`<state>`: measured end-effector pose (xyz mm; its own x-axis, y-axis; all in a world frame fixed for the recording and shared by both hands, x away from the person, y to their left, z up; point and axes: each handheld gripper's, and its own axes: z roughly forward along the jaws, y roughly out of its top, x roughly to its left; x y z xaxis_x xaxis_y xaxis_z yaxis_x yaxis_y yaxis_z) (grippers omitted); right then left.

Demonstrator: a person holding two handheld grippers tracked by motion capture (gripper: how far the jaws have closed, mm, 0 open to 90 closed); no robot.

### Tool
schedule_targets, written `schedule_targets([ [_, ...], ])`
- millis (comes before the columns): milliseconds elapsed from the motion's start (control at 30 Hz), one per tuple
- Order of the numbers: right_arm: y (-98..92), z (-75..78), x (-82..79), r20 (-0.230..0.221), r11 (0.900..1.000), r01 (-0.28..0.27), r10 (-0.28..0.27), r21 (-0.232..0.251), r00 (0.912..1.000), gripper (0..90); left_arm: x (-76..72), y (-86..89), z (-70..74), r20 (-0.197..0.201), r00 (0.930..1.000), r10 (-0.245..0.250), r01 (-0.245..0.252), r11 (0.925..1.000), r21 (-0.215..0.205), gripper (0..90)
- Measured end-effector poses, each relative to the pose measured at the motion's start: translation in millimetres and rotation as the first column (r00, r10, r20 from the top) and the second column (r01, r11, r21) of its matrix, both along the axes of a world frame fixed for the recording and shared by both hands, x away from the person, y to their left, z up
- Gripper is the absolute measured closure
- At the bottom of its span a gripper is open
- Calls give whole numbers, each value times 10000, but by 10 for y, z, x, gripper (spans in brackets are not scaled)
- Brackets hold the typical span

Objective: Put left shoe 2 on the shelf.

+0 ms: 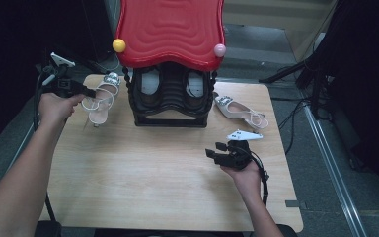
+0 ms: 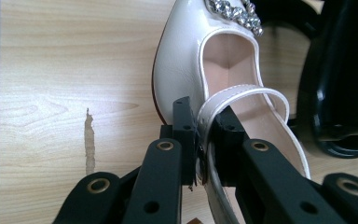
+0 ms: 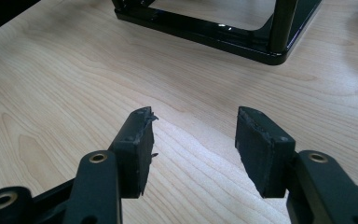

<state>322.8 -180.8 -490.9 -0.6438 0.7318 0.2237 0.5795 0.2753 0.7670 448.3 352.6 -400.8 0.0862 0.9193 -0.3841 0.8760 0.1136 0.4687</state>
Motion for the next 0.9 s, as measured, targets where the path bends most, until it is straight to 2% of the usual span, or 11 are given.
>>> schedule_targets([
  [133, 5, -5, 2, -21, 10000, -31, 31, 2, 10000, 479, -7, -13, 112, 119, 9999, -11, 13, 9998, -198, 829],
  [267, 6, -5, 0, -28, 10000, -35, 35, -77, 10000, 479, 5, -39, 268, 203, 9997, -111, 111, 9999, -29, 828],
  [333, 6, -4, -1, 14, 10000, 3, -3, -33, 10000, 478, 12, -52, 359, 283, 9995, -159, 161, 9998, -84, 828],
  [433, 3, 2, 0, 1, 10000, 16, -16, -57, 10000, 478, 10, -81, 469, 498, 9985, -205, 207, 9998, -23, 828],
  [667, 2, 1, -2, -23, 10000, 31, -31, -87, 10000, 477, 16, -121, 807, 759, 9968, -235, 234, 9997, 20, 828],
  [800, -4, 4, -3, -7, 10000, 29, -29, -93, 10000, 477, 16, -138, 1045, 991, 9948, -216, 213, 9998, 43, 829],
  [900, -5, 6, -4, -27, 10000, 43, -43, -83, 10000, 477, 15, -144, 1215, 1105, 9930, -422, 391, 9988, 302, 828],
])
